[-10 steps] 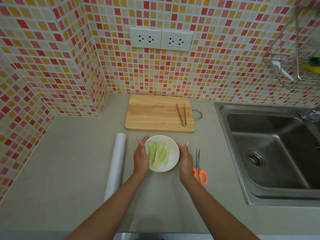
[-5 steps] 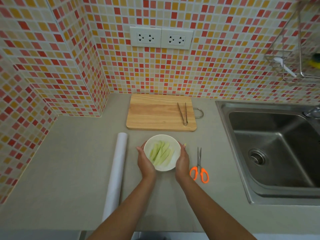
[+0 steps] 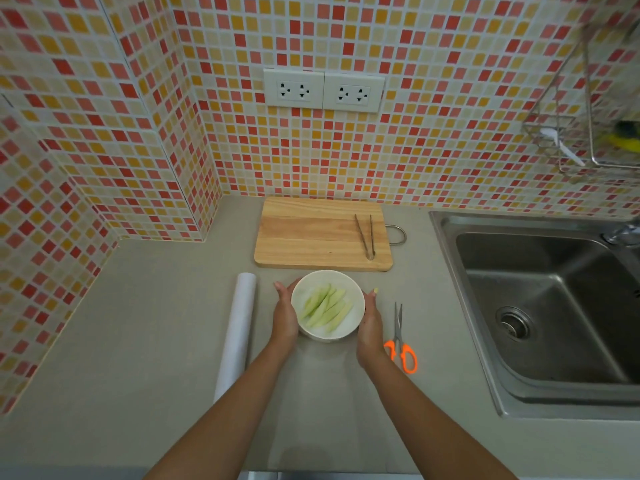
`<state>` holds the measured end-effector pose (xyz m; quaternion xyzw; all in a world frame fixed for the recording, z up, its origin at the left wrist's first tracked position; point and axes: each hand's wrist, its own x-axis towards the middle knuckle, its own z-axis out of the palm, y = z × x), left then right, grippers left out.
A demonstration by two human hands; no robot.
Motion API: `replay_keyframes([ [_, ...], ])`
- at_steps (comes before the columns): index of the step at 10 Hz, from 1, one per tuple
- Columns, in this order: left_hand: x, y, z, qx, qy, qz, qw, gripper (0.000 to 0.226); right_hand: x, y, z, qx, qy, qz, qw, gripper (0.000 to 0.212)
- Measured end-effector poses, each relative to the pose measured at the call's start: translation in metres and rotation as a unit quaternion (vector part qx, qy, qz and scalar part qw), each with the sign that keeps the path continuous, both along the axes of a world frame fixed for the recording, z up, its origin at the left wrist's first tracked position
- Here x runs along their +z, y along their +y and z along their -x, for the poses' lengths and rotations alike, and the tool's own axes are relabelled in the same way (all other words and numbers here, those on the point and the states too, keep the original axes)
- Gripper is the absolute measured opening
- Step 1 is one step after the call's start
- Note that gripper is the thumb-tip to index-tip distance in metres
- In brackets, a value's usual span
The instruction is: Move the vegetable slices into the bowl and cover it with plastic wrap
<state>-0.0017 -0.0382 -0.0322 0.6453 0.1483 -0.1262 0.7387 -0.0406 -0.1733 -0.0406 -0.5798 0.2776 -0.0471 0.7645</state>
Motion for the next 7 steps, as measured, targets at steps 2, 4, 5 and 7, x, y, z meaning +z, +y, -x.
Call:
replay_keyframes([
  [2, -0.005, -0.001, 0.002, -0.006, -0.002, -0.034, 0.999, 0.063, 0.001, 0.0, 0.002, 0.004, 0.02, -0.001, 1.0, 0.052],
  [4, -0.01, -0.003, 0.003, 0.006, -0.007, -0.04, 0.999, 0.063, 0.002, 0.002, 0.005, 0.019, 0.022, -0.005, 1.0, 0.051],
  [5, -0.009, -0.001, 0.001, -0.006, -0.001, -0.036, 0.999, 0.067, 0.01, -0.001, 0.008, 0.035, 0.021, -0.003, 0.999, 0.056],
  [7, -0.002, 0.015, -0.002, -0.006, -0.009, -0.07, 0.998, 0.07, 0.025, -0.019, 0.013, 0.029, 0.026, -0.012, 0.999, 0.046],
])
